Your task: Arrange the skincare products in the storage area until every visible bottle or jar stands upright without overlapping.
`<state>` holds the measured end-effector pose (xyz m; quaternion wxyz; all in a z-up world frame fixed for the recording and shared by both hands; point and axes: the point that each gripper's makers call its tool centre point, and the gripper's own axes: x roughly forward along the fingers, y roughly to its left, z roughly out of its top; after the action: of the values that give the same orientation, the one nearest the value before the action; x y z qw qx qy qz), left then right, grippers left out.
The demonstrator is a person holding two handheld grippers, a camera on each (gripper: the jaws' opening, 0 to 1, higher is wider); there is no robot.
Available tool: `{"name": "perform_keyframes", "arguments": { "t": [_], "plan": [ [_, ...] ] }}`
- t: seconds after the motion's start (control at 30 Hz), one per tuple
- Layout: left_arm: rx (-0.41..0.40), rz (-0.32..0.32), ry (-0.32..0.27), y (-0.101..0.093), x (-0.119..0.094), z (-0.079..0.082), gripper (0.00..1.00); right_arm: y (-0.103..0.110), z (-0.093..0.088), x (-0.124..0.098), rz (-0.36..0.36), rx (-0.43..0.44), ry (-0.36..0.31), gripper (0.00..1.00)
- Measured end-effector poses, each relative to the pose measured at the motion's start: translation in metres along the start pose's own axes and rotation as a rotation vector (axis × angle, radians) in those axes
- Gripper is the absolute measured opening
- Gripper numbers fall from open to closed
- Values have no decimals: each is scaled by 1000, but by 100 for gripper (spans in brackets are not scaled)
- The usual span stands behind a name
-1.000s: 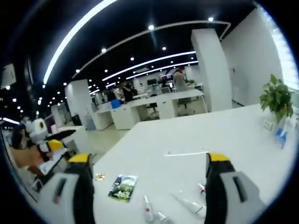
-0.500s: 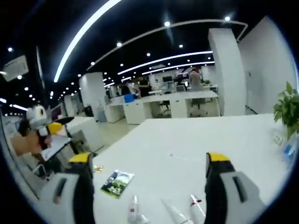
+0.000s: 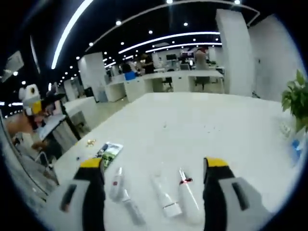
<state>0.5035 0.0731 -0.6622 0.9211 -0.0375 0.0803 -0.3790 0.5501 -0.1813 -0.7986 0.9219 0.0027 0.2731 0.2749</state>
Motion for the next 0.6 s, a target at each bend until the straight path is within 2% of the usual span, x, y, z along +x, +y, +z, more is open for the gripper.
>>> {"name": "perform_keyframes", "arguments": {
  "t": [0.1,0.13,0.17,0.23,0.3,0.33,0.4,0.5,0.53,0.6],
  "plan": [
    [23,-33,29,-10,3,-5,96,8,-11,11,33,-7,34,75],
    [76,-31,24,-10,3,-5,92,11,-13,16,49,-10,39,73],
    [92,-34,34,-11,2,-8,87,14,-14,20,61,-10,45,72],
    [126,-57,22,-16,2,-8,86,20,-19,29,103,-10,74,74],
    [155,-93,48,-14,0,-21,87,28,-28,37,160,-11,117,78],
    [186,-86,54,-21,0,-16,86,29,-39,44,188,-38,170,77],
    [205,-80,65,-24,-1,-17,81,25,-50,51,185,-73,227,74],
    [203,-62,50,-14,-8,-18,77,21,-64,61,181,-92,290,74],
    [197,-52,46,-13,-10,-17,77,18,-72,64,167,-117,334,74],
    [206,-21,41,-9,-14,-15,77,19,-80,69,178,-118,369,71]
  ]
}}
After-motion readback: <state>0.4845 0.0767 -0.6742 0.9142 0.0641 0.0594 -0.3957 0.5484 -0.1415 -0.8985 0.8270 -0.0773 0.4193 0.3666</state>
